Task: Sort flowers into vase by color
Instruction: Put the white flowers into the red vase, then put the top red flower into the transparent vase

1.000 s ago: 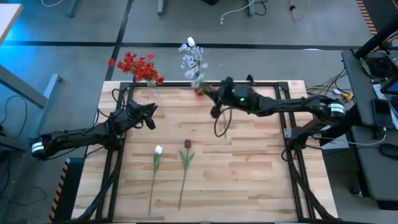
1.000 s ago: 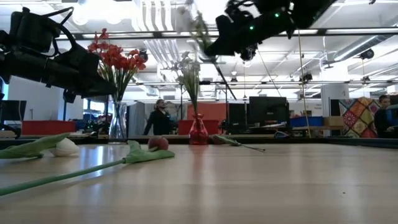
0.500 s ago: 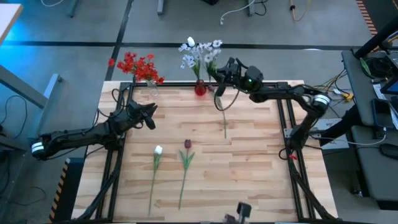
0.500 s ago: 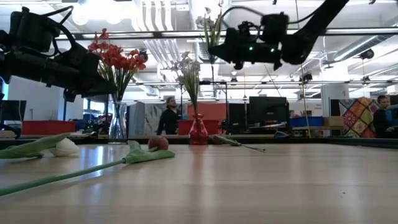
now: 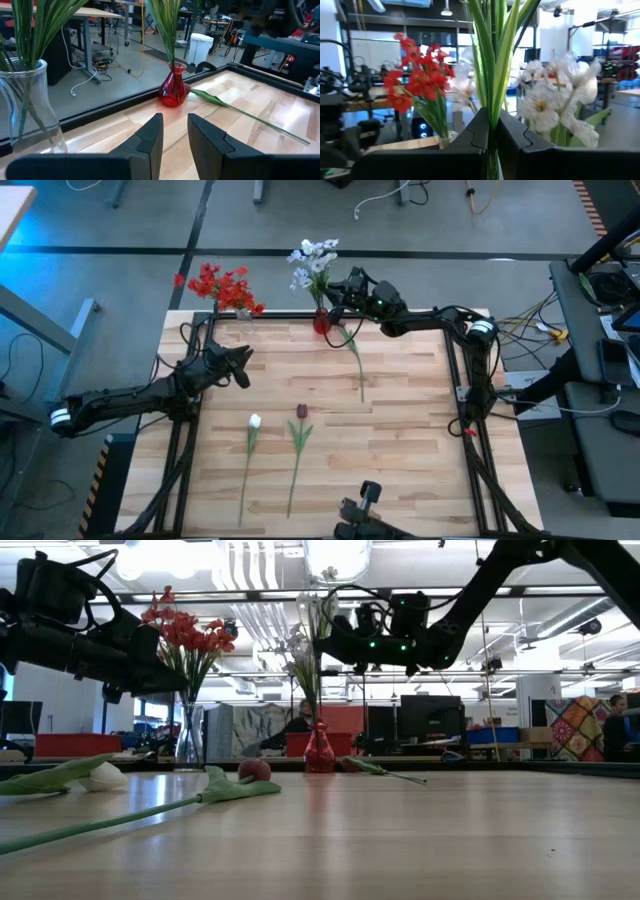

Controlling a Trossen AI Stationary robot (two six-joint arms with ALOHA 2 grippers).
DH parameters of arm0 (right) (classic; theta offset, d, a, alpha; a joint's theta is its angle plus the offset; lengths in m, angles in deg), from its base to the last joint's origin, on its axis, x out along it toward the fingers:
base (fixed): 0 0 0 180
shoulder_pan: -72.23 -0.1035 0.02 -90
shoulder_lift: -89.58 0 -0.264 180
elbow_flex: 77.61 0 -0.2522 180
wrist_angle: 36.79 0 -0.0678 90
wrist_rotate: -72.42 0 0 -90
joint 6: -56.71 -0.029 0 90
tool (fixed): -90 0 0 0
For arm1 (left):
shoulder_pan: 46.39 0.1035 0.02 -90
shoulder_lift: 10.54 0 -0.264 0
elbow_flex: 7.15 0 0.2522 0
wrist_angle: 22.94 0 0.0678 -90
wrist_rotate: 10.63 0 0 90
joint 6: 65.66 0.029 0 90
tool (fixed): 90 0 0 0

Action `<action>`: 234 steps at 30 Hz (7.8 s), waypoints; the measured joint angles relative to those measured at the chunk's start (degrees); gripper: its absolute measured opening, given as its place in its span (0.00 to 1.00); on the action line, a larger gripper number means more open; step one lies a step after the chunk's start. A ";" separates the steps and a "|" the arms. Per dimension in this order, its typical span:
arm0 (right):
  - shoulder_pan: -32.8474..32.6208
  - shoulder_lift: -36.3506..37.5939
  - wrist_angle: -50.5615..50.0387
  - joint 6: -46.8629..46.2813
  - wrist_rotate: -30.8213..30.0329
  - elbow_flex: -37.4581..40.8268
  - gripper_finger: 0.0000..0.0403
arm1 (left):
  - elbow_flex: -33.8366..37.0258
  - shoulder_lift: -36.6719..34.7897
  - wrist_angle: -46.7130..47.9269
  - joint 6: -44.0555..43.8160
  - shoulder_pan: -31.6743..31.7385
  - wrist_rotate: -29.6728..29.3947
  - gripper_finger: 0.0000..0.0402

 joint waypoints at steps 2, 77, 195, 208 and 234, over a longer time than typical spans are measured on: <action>0.01 -1.08 1.27 0.55 -0.89 -0.08 0.03 | 0.00 0.01 0.08 -0.02 0.00 0.00 0.19; 0.22 12.54 -43.52 3.52 -6.61 0.43 0.66 | -0.44 0.07 -0.16 1.46 0.02 1.53 0.19; -15.71 -6.29 -15.16 22.04 -12.16 -33.41 0.03 | -0.50 -5.75 -0.37 4.76 0.00 6.01 0.19; -10.95 -27.28 -15.56 15.79 -18.31 -63.59 0.03 | -0.50 -5.79 -0.26 4.74 0.00 6.01 0.19; -10.76 -37.79 -6.86 7.01 -22.37 -67.70 0.03 | -0.50 -5.79 -0.88 4.50 0.00 6.08 0.19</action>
